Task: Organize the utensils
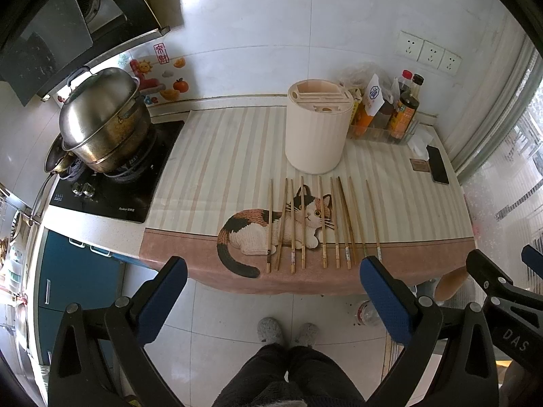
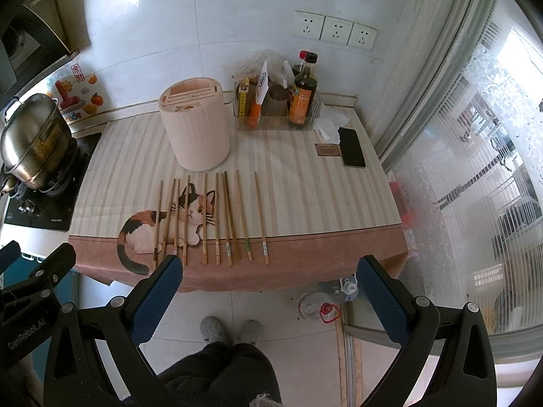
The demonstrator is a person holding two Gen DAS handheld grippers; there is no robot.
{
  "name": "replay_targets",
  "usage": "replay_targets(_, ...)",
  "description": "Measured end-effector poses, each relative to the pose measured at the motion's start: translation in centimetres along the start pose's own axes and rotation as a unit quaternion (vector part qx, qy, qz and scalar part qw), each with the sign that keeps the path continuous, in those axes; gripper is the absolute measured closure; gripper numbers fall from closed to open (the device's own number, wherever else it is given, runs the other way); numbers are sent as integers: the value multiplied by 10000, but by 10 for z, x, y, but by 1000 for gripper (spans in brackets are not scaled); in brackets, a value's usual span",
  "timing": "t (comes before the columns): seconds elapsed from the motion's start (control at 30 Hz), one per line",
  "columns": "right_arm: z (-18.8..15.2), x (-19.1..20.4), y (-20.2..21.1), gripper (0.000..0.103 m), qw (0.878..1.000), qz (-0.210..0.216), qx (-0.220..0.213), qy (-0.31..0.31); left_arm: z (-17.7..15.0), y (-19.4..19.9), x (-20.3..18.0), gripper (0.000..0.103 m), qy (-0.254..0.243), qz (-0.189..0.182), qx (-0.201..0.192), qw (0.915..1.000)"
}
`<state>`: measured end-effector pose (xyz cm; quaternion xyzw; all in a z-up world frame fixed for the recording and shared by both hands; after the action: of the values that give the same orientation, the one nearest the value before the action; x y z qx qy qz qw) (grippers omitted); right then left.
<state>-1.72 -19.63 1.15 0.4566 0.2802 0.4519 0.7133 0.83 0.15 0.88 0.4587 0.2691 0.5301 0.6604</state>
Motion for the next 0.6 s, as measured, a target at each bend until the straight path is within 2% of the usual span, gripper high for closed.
replay_targets(0.6, -1, 0, 5, 0, 10000, 17, -29, 0, 1, 7, -1, 0, 24, 1, -42, 10000)
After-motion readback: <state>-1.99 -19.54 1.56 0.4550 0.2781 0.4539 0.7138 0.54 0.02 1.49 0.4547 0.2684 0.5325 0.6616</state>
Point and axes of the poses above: each gripper's, at about its wrist camera, not at the fingertips, and y roughly against the way its jaws point, x to its left, z to its top, the point moved 1 cm from there along -y, roughly the way its jaws point, and after that the axes turned 12 degrees about -y, right-handed, at the moved point
